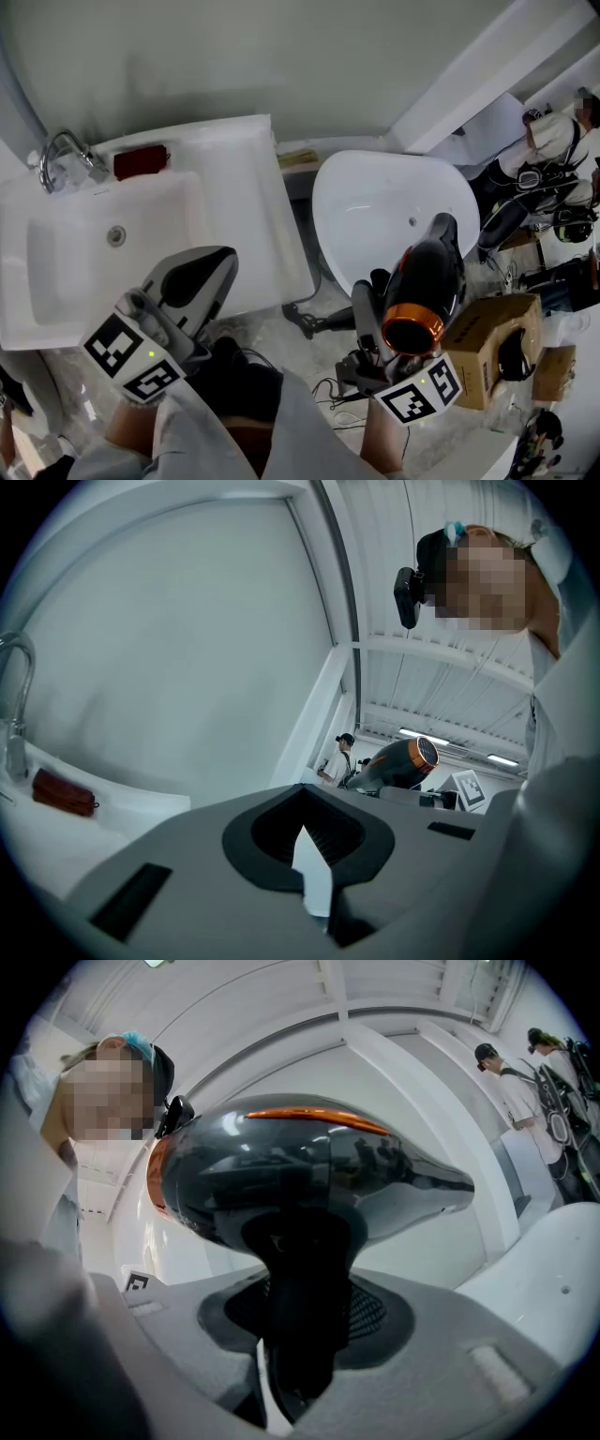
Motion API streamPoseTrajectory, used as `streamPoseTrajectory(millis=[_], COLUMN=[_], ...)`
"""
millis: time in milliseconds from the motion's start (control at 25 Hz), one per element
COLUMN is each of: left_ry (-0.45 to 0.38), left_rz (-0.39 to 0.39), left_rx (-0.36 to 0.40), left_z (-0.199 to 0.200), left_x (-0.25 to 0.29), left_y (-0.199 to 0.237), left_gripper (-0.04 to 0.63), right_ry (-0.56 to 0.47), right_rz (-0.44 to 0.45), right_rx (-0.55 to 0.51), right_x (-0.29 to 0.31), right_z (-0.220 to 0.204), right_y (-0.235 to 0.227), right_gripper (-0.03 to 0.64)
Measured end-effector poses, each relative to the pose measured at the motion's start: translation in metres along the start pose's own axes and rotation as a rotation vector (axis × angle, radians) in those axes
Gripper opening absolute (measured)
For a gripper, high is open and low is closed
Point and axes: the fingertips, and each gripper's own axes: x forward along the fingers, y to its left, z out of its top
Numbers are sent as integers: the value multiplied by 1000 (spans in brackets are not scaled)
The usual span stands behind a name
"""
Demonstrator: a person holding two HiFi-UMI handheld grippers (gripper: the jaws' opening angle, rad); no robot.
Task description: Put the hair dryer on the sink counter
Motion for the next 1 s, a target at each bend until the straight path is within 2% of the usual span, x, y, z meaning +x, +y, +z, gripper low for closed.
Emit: streamPoseTrajectory(millis=[480, 1000], left_ry=[-7, -31], left_rz=[33, 138], left_rx=[-11, -24], left_z=[4, 10], left_x=[-4, -9], left_y=[36, 61], left_gripper=[3, 3], right_ry=[58, 153], right_rz=[-3, 85], right_rx=[-26, -47], right_x=[40, 84], right_z=[-13, -21], right_y=[-8, -14], right_gripper=[161, 162])
